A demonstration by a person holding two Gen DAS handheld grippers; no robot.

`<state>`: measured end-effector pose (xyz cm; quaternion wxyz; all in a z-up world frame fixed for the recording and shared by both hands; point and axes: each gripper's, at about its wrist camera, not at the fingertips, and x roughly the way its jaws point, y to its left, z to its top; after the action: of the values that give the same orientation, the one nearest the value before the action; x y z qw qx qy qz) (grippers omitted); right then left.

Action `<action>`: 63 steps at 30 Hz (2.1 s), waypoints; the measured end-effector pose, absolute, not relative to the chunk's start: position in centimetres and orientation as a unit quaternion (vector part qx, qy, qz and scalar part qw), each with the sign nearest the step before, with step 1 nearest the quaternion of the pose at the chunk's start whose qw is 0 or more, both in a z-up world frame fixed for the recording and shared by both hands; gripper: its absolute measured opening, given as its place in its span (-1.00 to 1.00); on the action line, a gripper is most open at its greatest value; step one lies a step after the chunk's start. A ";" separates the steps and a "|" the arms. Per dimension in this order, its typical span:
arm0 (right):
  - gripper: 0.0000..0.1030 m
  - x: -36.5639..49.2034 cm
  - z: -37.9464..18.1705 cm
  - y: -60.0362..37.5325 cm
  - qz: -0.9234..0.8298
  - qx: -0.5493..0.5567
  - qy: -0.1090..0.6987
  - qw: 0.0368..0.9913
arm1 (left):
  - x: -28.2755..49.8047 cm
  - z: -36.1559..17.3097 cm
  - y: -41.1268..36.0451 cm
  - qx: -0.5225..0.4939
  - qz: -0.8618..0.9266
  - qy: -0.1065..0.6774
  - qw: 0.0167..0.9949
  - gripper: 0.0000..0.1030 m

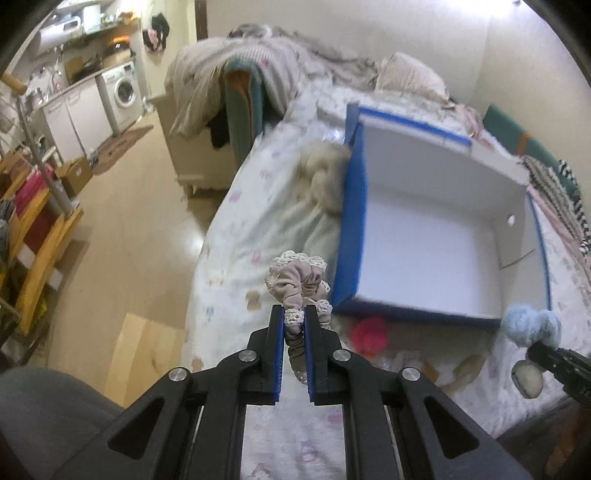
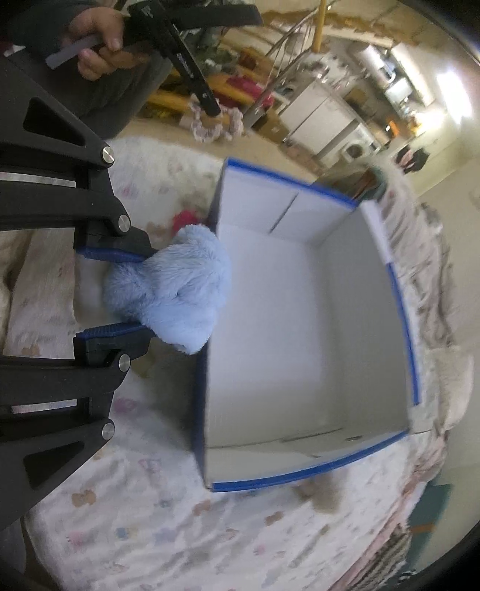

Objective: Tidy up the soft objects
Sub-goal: 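Carry the scrunchie and blue plush into the box and open both tools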

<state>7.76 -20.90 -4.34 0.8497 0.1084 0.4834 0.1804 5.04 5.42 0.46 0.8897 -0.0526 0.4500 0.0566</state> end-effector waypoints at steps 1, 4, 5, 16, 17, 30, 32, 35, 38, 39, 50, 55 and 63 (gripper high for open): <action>-0.44 7.6 -3.8 -20.9 0.185 0.110 0.472 0.855 | 5.1 0.9 5.3 -0.051 0.053 0.444 0.893 -0.82; -0.44 7.4 -2.3 -20.6 0.199 0.111 0.446 0.866 | 5.2 2.5 4.4 -0.041 0.045 0.421 0.905 -0.82; -0.44 7.4 -2.0 -20.5 0.199 0.109 0.439 0.869 | 5.4 3.0 4.0 -0.035 0.043 0.413 0.909 -0.82; -0.44 9.9 1.5 -22.1 0.144 0.123 0.396 0.898 | 10.9 5.5 1.0 -0.008 0.009 0.393 0.920 -0.83; -0.44 10.5 1.5 -22.1 0.143 0.122 0.398 0.898 | 11.3 5.6 0.8 -0.007 0.007 0.392 0.920 -0.83; -0.44 17.9 -0.9 -22.2 0.130 0.105 0.434 0.885 | 17.7 2.1 -3.5 0.030 -0.022 0.420 0.907 -0.82; -0.44 18.6 -2.0 -22.0 0.125 0.107 0.440 0.883 | 18.4 0.9 -3.9 0.033 -0.024 0.425 0.904 -0.83; -0.44 19.3 -3.7 -21.7 0.114 0.102 0.457 0.876 | 19.0 -0.9 -4.3 0.043 -0.024 0.430 0.902 -0.82; -0.44 19.7 -5.0 -21.3 0.108 0.093 0.471 0.870 | 19.6 -2.6 -4.2 0.042 -0.029 0.445 0.894 -0.82; -0.44 19.9 -5.4 -21.3 0.105 0.090 0.477 0.868 | 19.9 -3.2 -4.2 0.041 -0.029 0.450 0.892 -0.83; -0.43 21.3 -9.0 -21.2 0.092 0.086 0.531 0.838 | 20.8 -5.6 -4.5 0.046 -0.041 0.476 0.877 -0.82; -0.43 21.3 -9.3 -20.9 0.094 0.075 0.537 0.835 | 20.7 -5.6 -5.3 0.065 -0.040 0.467 0.881 -0.82; -0.41 21.4 -9.2 -21.0 0.103 0.077 0.531 0.838 | 20.6 -5.9 -5.4 0.074 -0.039 0.467 0.880 -0.80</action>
<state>21.43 -20.95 -9.20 0.8375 0.0766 0.5311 0.1027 20.61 -5.37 -5.93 0.8805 0.0739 0.4667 -0.0385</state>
